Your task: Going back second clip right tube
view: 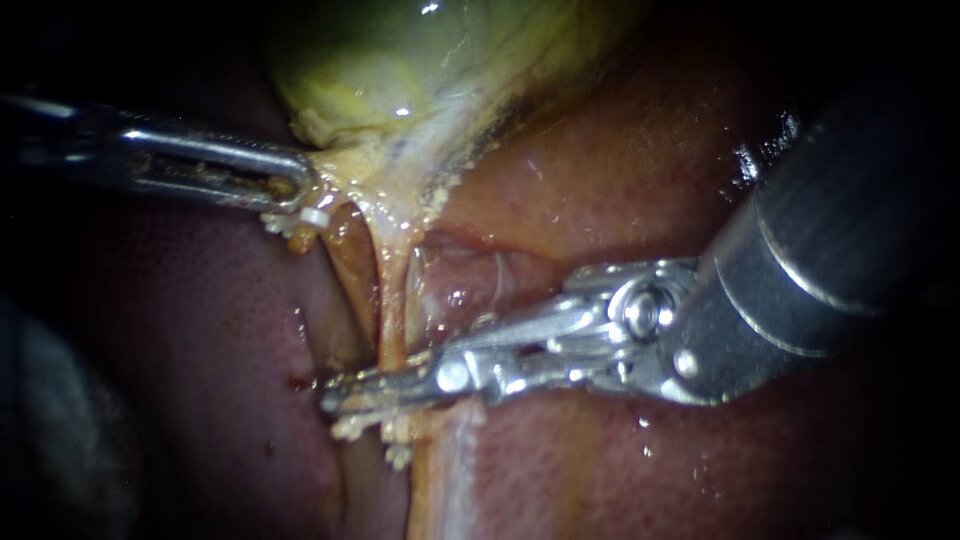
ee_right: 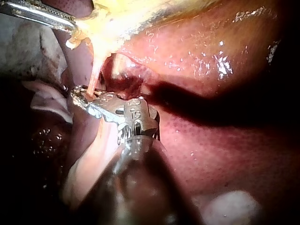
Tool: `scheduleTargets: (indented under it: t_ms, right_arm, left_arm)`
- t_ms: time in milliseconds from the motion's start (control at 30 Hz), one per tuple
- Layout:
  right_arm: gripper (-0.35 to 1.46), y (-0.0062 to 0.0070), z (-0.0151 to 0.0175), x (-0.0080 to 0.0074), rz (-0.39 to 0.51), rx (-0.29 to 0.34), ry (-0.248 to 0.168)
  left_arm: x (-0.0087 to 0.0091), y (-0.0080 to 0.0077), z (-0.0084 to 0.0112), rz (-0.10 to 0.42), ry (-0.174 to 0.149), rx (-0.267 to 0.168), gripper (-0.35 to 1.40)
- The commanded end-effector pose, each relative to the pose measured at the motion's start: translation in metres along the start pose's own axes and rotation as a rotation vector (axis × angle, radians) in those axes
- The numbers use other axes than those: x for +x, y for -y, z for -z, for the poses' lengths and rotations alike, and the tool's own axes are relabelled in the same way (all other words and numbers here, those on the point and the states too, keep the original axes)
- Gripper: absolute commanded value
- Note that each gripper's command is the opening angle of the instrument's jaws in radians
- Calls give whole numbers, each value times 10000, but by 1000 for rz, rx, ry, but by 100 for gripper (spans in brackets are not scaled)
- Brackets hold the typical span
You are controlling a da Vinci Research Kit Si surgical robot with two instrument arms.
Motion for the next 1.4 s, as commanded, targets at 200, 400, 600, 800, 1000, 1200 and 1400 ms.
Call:
scheduleTargets:
  t_ms: [200,400,600,800,1000,1200,1400]
  right_arm:
    - [-35,-3,-1,-3,3,16,14]
    - [25,-12,-13,-16,90,95,-39]
    - [44,-18,-24,-19,170,93,-89]
    - [49,-30,-27,-22,288,54,-132]
    - [50,-41,-22,-20,398,33,-145]
    - [50,-45,-15,-21,492,17,-151]
    - [50,-46,0,-22,542,-5,-172]
  left_arm:
    - [-1,-2,0,0,0,0,-35]
    - [-1,-2,0,0,0,1,-35]
    - [-1,-4,1,0,0,0,-35]
    - [-1,-4,1,0,0,1,-35]
    - [-1,-4,1,0,0,0,-35]
    - [-1,-5,1,0,-1,3,-35]
    - [-2,-5,2,0,1,4,-35]
